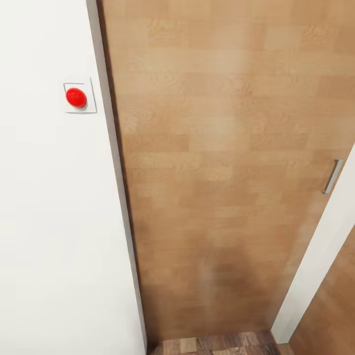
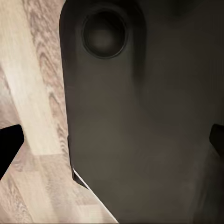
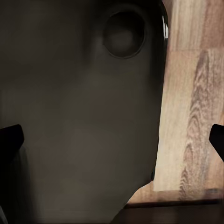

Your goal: Put all the toys in the child's room - the three board games (two on the bed and one on the table), the two jigsaw puzzles on the table, and the tennis ball on the table - inside the toy box on the table in the child's room.

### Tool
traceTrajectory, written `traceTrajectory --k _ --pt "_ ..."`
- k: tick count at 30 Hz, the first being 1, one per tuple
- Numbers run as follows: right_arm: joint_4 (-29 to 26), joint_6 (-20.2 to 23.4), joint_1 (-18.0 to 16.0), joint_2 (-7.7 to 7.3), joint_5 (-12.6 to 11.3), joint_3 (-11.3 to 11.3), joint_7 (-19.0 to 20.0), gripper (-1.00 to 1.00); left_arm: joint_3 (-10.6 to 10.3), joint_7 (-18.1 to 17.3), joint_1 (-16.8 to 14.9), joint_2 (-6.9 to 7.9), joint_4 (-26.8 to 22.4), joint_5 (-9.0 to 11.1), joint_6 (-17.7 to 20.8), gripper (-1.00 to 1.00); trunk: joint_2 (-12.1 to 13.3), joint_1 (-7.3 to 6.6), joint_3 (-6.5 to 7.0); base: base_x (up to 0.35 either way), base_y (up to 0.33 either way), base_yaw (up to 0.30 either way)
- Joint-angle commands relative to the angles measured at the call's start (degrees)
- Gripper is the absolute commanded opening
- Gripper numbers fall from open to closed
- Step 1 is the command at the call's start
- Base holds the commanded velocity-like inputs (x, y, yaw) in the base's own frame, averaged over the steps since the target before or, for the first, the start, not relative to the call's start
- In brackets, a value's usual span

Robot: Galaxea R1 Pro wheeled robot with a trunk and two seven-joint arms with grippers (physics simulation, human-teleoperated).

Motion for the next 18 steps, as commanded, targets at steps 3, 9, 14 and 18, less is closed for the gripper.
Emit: traceTrajectory --k 3,9,14,18 --pt "-0.4 0.3 -0.8 0.98 -0.7 0.3 -1.0 1.0 0.7 -1.0 -1.0 0.41 -0.6 -0.4 -1.0 1.0 0.0 0.0 -0.03 0.0 0.0 0.0" --pt "-0.3 -0.3 0.2 1.92 -0.1 -0.1 -0.2 1.0 0.0 -1.0 -0.8 -0.85 -0.5 0.3 -0.6 1.0 0.0 0.0 -0.03 0.0 0.0 0.0" --pt "-0.3 -0.4 0.5 1.89 0.3 -0.1 0.6 1.0 -0.1 0.5 0.4 -1.11 -0.4 0.5 -0.5 1.0 0.0 0.0 -0.03 0.0 0.0 0.0" --pt "-0.3 -0.5 0.5 1.63 0.2 -0.1 0.6 1.0 -0.1 0.5 0.4 -1.21 -0.4 0.5 -0.4 1.0 0.0 0.0 -0.03 0.0 0.0 0.0"
